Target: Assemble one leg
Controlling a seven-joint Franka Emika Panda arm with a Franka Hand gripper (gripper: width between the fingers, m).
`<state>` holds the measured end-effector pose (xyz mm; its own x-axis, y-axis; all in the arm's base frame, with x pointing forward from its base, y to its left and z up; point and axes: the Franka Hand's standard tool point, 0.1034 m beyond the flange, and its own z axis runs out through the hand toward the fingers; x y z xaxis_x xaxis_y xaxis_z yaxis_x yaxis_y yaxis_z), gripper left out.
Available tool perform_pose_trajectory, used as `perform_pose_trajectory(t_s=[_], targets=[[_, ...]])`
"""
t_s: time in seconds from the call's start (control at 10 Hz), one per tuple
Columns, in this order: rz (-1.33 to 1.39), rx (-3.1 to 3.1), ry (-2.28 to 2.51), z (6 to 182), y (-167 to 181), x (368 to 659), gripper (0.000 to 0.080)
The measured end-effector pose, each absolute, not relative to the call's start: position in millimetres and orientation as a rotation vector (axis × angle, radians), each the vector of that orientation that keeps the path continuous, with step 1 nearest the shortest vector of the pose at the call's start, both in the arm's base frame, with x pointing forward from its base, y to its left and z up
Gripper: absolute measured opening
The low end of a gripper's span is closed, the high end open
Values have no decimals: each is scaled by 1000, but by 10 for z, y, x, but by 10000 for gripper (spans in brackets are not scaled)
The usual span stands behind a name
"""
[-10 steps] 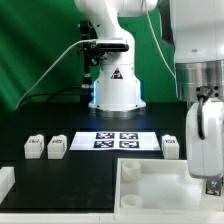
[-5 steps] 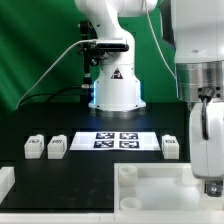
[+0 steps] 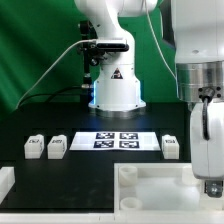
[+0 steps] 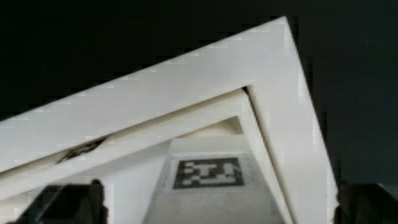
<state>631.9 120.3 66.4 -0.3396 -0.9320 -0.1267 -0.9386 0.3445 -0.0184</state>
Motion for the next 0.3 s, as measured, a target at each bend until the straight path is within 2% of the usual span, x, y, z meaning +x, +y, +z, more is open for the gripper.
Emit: perform_pose_trajectory(t_s=[0.3], targets=[[88, -1735, 2479, 663, 1205, 6318, 649]])
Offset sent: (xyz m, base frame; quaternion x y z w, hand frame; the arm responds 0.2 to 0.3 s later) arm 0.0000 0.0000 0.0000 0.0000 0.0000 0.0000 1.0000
